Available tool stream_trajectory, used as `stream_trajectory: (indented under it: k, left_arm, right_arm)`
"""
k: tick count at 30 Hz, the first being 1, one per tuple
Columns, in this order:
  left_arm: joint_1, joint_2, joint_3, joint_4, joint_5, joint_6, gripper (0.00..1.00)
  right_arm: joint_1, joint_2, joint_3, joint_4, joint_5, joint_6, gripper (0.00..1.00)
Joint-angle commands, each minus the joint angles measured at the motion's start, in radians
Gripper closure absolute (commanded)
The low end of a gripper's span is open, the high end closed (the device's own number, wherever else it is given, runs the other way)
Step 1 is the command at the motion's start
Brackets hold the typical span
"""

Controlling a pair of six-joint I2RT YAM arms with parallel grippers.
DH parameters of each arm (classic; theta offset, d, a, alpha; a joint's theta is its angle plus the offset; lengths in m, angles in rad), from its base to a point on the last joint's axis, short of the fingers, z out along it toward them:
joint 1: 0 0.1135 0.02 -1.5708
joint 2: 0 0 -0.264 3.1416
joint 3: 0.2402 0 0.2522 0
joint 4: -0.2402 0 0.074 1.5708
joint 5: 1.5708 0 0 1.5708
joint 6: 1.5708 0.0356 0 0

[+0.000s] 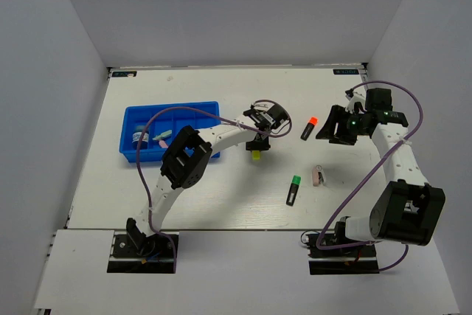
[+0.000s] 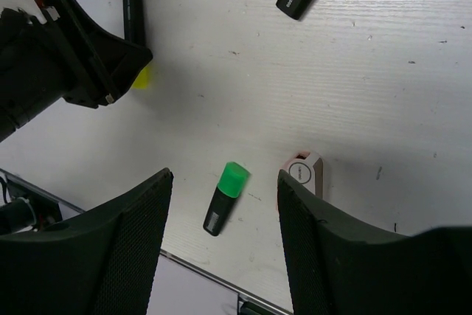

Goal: Sort the stationery into containers
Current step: Pick up the pen from the center of the board, then place the pen in the storage box.

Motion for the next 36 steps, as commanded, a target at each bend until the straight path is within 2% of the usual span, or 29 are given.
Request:
stream_trajectory:
  k: [1,2,4,5,6,7,12,14,15,21,22,26,29,32,36]
  left_arm:
    - [0.005,0.016,-0.069,-0.064,0.012,0.020,0.73]
    - [0.010,0.009,-0.080,-0.064,0.020,0.023,0.81]
    - [0.010,-0.004,-0.108,-0.055,0.035,0.031,0.88]
    - [0.011,-0.037,-0.117,-0.053,0.037,0.052,0.98]
    - [0.011,-0.054,-0.122,-0.041,0.039,0.065,1.00]
    - [0.002,-0.097,-0.122,-0.032,0.048,0.098,1.00]
    - [0.000,-0.289,-0.019,-0.078,0.031,0.246,1.00]
    - [0.014,-0.336,-0.019,-0.079,0.035,0.266,1.00]
    - [0.048,-0.414,-0.028,-0.084,0.034,0.266,1.00]
    - [0.187,-0.637,-0.230,-0.075,0.048,0.286,1.00]
    - [0.244,-0.698,-0.255,-0.069,0.043,0.290,1.00]
    - [0.376,-0.783,-0.420,-0.050,0.094,0.303,1.00]
    - [0.448,-0.812,-0.476,-0.017,0.131,0.329,1.00]
    - [0.497,-0.808,-0.516,0.019,0.158,0.359,1.00]
    - [0.545,-0.763,-0.519,0.045,0.193,0.384,1.00]
  right_arm:
    - [-0.007,-0.031,-0.007,-0.016,-0.058,-0.008,0.38]
    - [-0.007,-0.033,-0.011,-0.014,-0.064,-0.016,0.35]
    - [-0.007,-0.037,-0.011,-0.020,-0.105,-0.041,0.29]
    - [-0.007,-0.037,-0.014,-0.026,-0.131,-0.062,0.26]
    - [-0.007,-0.040,-0.019,-0.025,-0.148,-0.071,0.23]
    - [-0.009,-0.039,-0.022,-0.023,-0.167,-0.073,0.18]
    - [-0.010,-0.028,-0.028,-0.019,-0.158,-0.111,0.19]
    - [-0.007,-0.025,-0.028,-0.017,-0.155,-0.113,0.19]
    - [-0.009,-0.020,-0.028,-0.020,-0.155,-0.113,0.19]
    - [-0.006,-0.019,-0.037,-0.009,-0.145,-0.107,0.20]
    - [-0.006,-0.016,-0.036,-0.011,-0.147,-0.105,0.20]
    - [-0.004,-0.006,-0.037,-0.009,-0.147,-0.113,0.20]
    - [-0.001,0.003,-0.039,-0.013,-0.148,-0.122,0.20]
    - [-0.001,0.015,-0.039,-0.013,-0.147,-0.133,0.29]
    - [0.003,0.032,-0.039,-0.019,-0.144,-0.148,0.79]
